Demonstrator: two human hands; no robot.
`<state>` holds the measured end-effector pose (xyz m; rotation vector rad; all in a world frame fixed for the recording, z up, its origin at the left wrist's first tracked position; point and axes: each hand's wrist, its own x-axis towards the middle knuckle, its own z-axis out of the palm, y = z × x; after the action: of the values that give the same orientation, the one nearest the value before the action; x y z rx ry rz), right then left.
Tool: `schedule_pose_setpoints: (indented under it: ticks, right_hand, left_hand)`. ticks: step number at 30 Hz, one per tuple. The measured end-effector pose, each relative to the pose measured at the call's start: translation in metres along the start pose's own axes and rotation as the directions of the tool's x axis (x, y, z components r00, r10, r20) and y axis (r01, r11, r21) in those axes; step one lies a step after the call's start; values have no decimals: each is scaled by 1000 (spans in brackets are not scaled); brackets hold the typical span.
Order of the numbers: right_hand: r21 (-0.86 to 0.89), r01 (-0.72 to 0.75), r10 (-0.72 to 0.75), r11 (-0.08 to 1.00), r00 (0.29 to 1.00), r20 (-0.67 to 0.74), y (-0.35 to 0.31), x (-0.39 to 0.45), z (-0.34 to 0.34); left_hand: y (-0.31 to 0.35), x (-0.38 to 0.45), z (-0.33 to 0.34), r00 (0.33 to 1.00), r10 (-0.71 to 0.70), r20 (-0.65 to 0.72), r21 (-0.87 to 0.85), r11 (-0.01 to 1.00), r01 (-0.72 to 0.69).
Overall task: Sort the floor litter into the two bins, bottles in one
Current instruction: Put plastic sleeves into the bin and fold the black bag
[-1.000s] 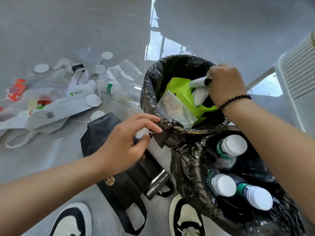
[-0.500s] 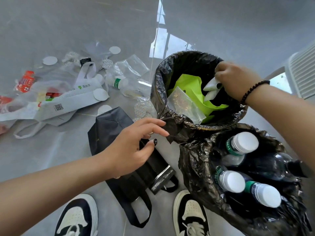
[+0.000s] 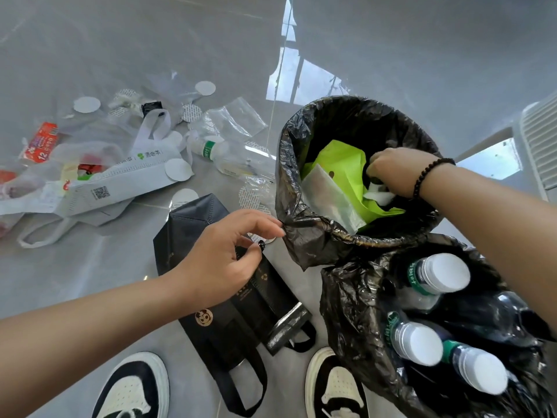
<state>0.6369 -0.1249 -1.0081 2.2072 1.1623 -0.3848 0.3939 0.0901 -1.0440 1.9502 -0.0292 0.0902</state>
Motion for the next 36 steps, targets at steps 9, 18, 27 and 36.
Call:
schedule_pose_setpoints:
  ticks: [9,18,27,36]
  right_hand:
    - [413,-161,328,896,867,-375,4,-26,-16]
    - [785,361,215,503,828,-518,-92,-108,-111]
    - [727,271,-183,631,963,-200,-196,-77,-103]
    - [741,119,-121,661,991,-51,-219,-54,-116]
  left_hand:
    - [-31,-18,-22,976,-212,-52,90,972,216]
    - [-102,-73,-24,582,-706,-405,175,565,806]
    - [-116,-51,-49,263,-959,-105,-343,283,896]
    - [-95,-35,-42,502,-845,-185,-364,533,763]
